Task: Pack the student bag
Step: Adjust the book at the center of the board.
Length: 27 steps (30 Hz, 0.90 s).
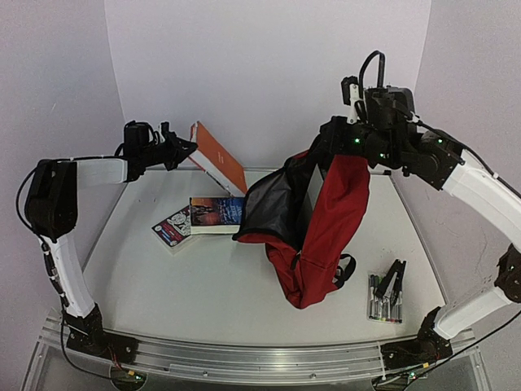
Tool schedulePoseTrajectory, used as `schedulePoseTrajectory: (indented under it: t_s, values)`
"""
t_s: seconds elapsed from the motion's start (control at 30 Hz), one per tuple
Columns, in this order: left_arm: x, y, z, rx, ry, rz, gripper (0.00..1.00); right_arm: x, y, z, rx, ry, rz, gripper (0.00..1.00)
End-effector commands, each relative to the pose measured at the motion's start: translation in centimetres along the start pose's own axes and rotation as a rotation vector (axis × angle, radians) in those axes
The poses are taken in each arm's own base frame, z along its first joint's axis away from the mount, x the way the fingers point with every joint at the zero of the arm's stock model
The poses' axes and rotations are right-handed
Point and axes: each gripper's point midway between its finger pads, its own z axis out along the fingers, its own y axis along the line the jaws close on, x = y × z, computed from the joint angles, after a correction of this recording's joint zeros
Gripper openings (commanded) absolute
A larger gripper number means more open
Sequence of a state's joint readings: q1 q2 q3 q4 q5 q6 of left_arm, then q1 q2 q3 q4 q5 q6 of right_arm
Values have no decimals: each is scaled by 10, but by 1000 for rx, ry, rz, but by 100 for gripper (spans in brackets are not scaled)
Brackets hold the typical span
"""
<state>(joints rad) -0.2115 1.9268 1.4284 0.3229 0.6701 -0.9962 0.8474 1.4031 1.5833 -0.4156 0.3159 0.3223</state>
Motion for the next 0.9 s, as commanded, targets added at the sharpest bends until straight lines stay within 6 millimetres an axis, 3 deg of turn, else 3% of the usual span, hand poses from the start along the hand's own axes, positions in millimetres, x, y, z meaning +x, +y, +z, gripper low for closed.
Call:
schedulePoseTrajectory:
  t_s: [0.0,0.27,0.47,0.57,0.7,0.87]
  values:
    - [27,-20,-48,-40,-30,-24,0,-17,-4,-16,7,-54,7,0]
    - [79,-9,-125,-160,-111,-117,0,-14,-3,-17,-5,-47,6,0]
    - [133,43,-155,-287,-63,-232,5,-14,-5,-21,-10,-49,16,0]
    - [145,61,-166,-358,-30,-229,29,-14,-7,-25,-7,-52,21,0]
    - [131,73,-177,-422,-45,-194,66,-15,-9,-30,-10,-58,27,0]
    - [95,98,-192,-395,-190,-238,85,-14,-11,-34,-11,-60,38,0]
